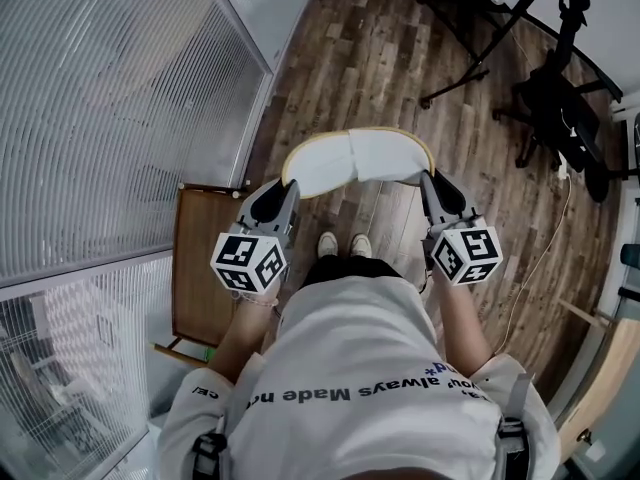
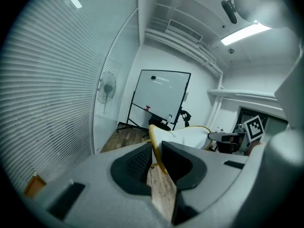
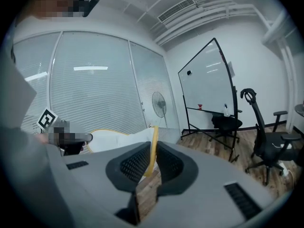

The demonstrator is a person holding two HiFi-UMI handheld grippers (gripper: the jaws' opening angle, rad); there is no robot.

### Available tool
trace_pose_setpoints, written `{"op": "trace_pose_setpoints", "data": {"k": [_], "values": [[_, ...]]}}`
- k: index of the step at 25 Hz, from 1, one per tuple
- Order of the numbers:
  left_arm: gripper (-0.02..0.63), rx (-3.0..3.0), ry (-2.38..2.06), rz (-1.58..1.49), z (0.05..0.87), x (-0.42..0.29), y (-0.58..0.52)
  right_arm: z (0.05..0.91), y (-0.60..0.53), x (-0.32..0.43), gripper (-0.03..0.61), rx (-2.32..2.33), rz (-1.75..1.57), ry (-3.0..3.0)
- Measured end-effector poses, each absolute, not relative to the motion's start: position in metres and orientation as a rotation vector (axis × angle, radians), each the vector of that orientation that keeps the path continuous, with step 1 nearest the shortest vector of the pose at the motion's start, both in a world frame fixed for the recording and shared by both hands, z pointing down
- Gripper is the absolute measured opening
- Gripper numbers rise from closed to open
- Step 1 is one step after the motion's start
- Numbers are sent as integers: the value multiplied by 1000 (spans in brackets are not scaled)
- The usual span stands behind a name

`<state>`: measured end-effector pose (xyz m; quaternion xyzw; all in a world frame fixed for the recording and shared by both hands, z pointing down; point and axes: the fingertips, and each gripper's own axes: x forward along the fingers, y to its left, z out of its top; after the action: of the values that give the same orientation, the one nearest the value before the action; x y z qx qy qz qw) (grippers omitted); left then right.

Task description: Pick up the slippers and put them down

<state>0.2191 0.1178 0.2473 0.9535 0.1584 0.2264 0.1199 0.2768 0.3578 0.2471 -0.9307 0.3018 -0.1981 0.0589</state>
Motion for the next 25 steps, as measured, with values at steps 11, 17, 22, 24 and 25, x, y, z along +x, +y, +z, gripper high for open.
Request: {"op": "trace_pose_setpoints", "data": {"k": [11, 17, 22, 24, 25], "values": [[69, 2769, 490, 704, 271, 218, 103, 267, 343, 273, 41, -2833, -652, 872], [69, 2727, 496, 763, 297, 222, 101, 294, 340, 275, 41, -2819, -722, 855], [69, 2707, 479, 824, 328, 223, 97, 328, 335, 277, 41, -2787, -790, 860], [68, 2701, 476, 855, 345, 219, 96, 345, 334, 271, 41, -2775, -824, 865], [69, 2695, 475, 869, 353, 219, 95, 354, 334, 270, 41, -2769, -842, 866]]}}
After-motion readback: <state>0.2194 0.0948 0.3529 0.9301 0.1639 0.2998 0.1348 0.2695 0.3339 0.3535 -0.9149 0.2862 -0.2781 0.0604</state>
